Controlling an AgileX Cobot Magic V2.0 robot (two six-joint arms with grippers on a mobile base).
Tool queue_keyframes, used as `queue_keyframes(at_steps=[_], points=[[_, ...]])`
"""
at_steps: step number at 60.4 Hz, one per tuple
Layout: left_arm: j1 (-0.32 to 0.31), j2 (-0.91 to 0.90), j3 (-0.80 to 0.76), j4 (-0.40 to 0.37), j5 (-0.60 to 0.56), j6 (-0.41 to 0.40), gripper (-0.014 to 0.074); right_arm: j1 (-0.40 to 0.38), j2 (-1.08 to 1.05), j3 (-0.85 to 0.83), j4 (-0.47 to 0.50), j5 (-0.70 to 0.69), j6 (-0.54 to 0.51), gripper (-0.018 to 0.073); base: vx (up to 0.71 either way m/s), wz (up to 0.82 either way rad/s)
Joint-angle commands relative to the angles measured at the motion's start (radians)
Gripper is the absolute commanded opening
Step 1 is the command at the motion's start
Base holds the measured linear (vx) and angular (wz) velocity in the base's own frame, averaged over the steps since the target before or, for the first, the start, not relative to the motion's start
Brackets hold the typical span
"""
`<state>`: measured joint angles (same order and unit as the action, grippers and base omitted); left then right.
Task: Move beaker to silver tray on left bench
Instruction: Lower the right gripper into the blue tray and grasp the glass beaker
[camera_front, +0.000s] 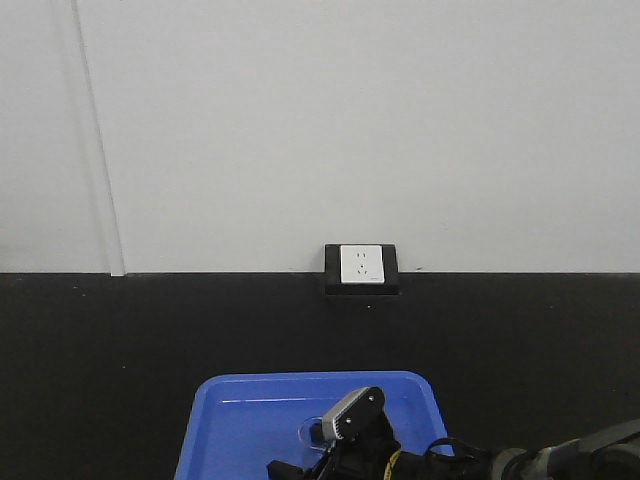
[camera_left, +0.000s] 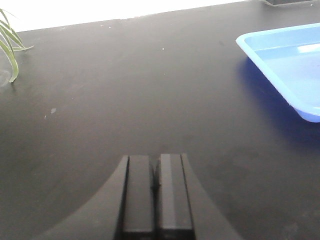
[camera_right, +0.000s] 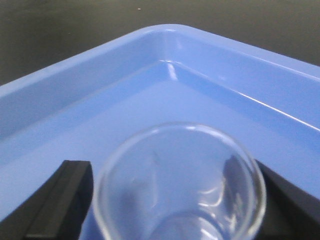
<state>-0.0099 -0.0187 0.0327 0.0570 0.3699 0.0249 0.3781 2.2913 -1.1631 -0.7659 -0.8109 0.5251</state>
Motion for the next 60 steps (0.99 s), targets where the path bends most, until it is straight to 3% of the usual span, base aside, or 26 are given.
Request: queue_keyframes(at_steps=[1, 13, 26, 40, 49, 60], points=[[-0.006, -0.008, 0.020, -0.003, -0.075, -0.002, 0.0001, 0.003, -0.050, -0.043, 0.038, -0.072, 0.001, 0.0470, 0.00, 0.00], [-0.006, -0.008, 0.020, -0.003, -0.075, -0.002, 0.0001, 0.001, -0.089, -0.045, 0.043, -0.034, 0.019, -0.0018, 0.00, 0.00], [-0.006, -0.008, 0.020, -0.003, -0.075, -0.002, 0.0001, -0.001, -0.240, -0.045, 0.011, 0.161, 0.150, -0.0015, 0.00, 0.00], [-0.006, -0.008, 0.020, -0.003, -0.075, -0.002, 0.0001, -0.001, -0.555, -0.031, -0.193, 0.582, 0.405, -0.0014, 0.00, 0.00], [-0.006, -0.008, 0.020, -0.003, -0.075, -0.002, 0.0001, -0.001, -0.812, 0.109, -0.313, 0.706, 0.496, -0.0012, 0.00, 0.00], [-0.006, -0.008, 0.020, -0.003, -0.075, -0.002, 0.0001, -0.001, -1.152, 0.381, -0.328, 0.741, 0.505, -0.0011, 0.00, 0.00]])
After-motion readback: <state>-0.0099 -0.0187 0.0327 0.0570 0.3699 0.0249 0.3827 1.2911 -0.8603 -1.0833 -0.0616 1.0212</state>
